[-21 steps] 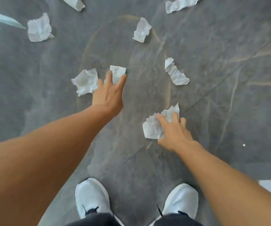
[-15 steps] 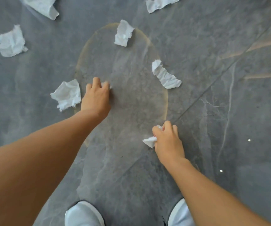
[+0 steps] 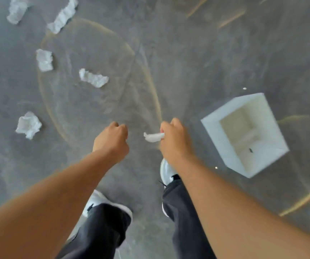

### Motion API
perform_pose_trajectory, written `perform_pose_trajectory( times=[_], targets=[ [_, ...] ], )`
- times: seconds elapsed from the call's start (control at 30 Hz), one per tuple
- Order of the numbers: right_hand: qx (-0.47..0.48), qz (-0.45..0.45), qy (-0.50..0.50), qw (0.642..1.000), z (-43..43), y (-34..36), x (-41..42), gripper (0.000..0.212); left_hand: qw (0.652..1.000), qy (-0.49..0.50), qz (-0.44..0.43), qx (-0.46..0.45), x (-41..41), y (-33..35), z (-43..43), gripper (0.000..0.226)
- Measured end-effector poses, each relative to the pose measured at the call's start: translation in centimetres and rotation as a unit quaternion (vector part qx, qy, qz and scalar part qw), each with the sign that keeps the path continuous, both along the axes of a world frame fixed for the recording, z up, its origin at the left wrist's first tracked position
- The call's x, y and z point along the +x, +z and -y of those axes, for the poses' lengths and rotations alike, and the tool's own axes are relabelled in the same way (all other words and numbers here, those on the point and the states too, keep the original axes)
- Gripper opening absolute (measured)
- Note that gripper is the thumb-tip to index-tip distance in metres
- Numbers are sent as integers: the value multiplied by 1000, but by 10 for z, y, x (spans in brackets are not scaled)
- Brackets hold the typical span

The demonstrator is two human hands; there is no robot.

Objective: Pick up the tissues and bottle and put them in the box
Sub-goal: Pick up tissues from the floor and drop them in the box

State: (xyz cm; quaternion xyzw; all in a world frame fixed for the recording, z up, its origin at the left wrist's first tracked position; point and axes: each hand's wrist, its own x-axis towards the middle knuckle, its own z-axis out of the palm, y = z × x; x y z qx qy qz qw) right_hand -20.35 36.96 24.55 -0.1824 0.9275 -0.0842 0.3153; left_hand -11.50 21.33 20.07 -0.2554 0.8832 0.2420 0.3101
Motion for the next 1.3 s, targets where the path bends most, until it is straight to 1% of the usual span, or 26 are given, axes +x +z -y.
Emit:
perform_pose_trajectory(
  times=[0.1, 0.2, 0.3, 0.37, 0.43, 0.57, 0.63, 0.67, 0.77, 0.83, 0.9, 0.97, 1.03, 1.13, 1.3],
  targets=[
    [26, 3, -58, 998, -73, 33, -17, 20, 998, -27, -12, 50, -43, 33, -74, 17],
    [49, -5, -105, 993, -146, 35, -40, 18, 996, -33, -20, 84, -83, 42, -145, 20],
    [55, -7, -195, 979, -218, 8, -65, 23, 992, -55, -41, 103, -121, 30, -217, 21],
    [54, 8, -256, 965, -259, -19, -80, 26, 990, -63, -45, 115, -144, 14, -259, 23],
    [59, 19, -304, 951, -297, -45, -96, 25, 989, -74, -46, 122, -166, -3, -295, 22],
    [53, 27, -341, 938, -357, -87, -119, 25, 985, -86, -30, 147, -208, -41, -347, 24],
    [50, 54, -359, 930, -377, -101, -129, 34, 987, -67, -31, 144, -228, -55, -364, 31],
    [43, 78, -368, 925, -384, -106, -133, 41, 988, -57, -26, 141, -238, -62, -370, 38],
    [14, 131, -388, 912, -395, -113, -142, 59, 989, -55, 22, 133, -255, -76, -373, 63],
    [4, 140, -388, 911, -395, -109, -145, 61, 990, -57, 50, 117, -257, -78, -366, 65],
    [15, 148, -365, 919, -391, -100, -148, 57, 993, -56, 52, 94, -253, -73, -354, 56],
    [39, 164, -322, 932, -381, -88, -152, 48, 994, -49, 47, 87, -243, -62, -338, 40],
    [55, 188, -273, 942, -363, -75, -153, 41, 994, -46, 54, 85, -227, -46, -315, 30],
    [61, 199, -205, 956, -321, -55, -154, 34, 993, -37, 90, 69, -196, -21, -270, 27],
    [59, 198, -103, 973, -218, -28, -148, 32, 993, 35, 110, 16, -129, -6, -162, 27]
  ],
)
